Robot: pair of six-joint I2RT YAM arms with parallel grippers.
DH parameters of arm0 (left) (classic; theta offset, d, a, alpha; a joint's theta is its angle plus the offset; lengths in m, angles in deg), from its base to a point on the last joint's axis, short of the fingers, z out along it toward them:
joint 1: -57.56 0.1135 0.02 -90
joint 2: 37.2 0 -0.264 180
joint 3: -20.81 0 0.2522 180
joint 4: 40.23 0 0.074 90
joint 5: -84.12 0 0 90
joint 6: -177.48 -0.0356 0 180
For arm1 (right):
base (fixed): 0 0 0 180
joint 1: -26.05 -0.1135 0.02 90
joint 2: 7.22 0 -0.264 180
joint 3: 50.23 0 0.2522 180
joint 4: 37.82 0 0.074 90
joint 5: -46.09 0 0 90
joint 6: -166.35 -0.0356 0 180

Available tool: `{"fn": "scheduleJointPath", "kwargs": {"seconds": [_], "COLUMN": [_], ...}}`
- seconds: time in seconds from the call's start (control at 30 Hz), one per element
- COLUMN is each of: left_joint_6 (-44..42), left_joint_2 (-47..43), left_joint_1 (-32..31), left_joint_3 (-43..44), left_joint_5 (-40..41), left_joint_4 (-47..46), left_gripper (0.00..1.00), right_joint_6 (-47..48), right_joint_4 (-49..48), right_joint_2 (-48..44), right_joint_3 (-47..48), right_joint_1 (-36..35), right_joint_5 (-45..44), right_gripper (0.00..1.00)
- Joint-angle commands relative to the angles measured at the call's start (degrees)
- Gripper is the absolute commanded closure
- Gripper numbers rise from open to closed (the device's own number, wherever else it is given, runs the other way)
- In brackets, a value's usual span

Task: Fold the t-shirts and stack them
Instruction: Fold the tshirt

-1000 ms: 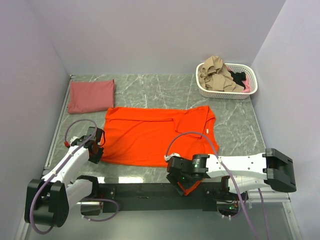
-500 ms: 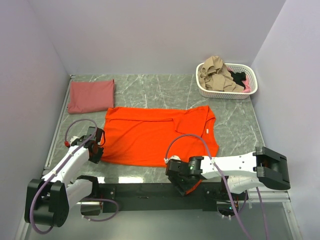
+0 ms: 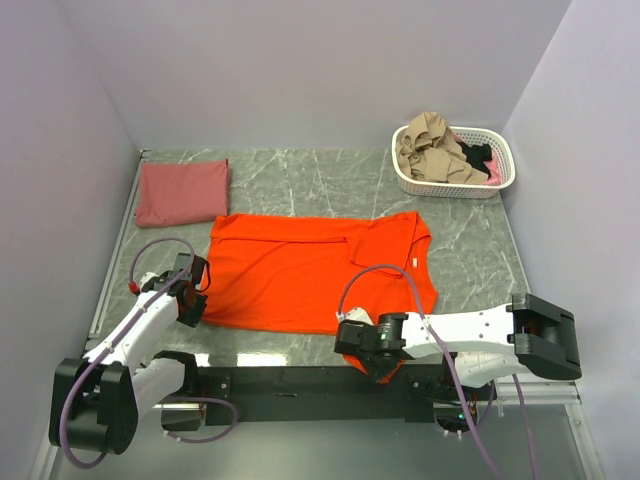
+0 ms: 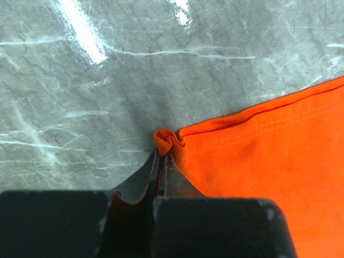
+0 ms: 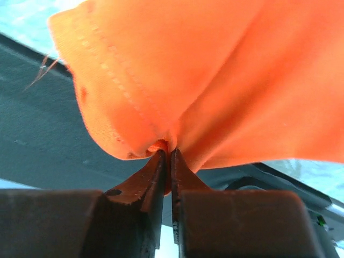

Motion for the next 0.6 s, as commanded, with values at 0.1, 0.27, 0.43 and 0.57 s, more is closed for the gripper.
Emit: {"fn": "scheduleJointPath", "kwargs": {"seconds": [0.1,0.27,0.43,0.57], "left_joint_6": [-2.4,-4.1,-5.3,-5.6], "left_joint_2": [-3.0,-3.3,-1.9,-0.1], "left_joint_1": [0.3,0.3,0.3,0.3], "left_joint_3": [1.8,2.9,5.4,7.7], "left_joint_5": [-0.6,-2.6,-2.8,-2.1], "left_joint_4": [-1.2,-2.7,-3.7,-4.6], "left_gripper": [0.99,0.99,0.99,0.99], "right_joint_6": [-3.8,-2.6,2.1,5.9], "right_joint_4": [5.8,7.3,6.4,5.2], "right_joint_2": [-2.9,-6.3,-7.1,-6.1], "right_joint_3": [3.9,5.2,7.5,10.8], "right_joint_1": [1.8,9.0,15.1,20.2], "right_joint_5": [-7.8,-11.2,-14.1,-15.9], "right_gripper": [0.98,1.0,1.0,1.0]}}
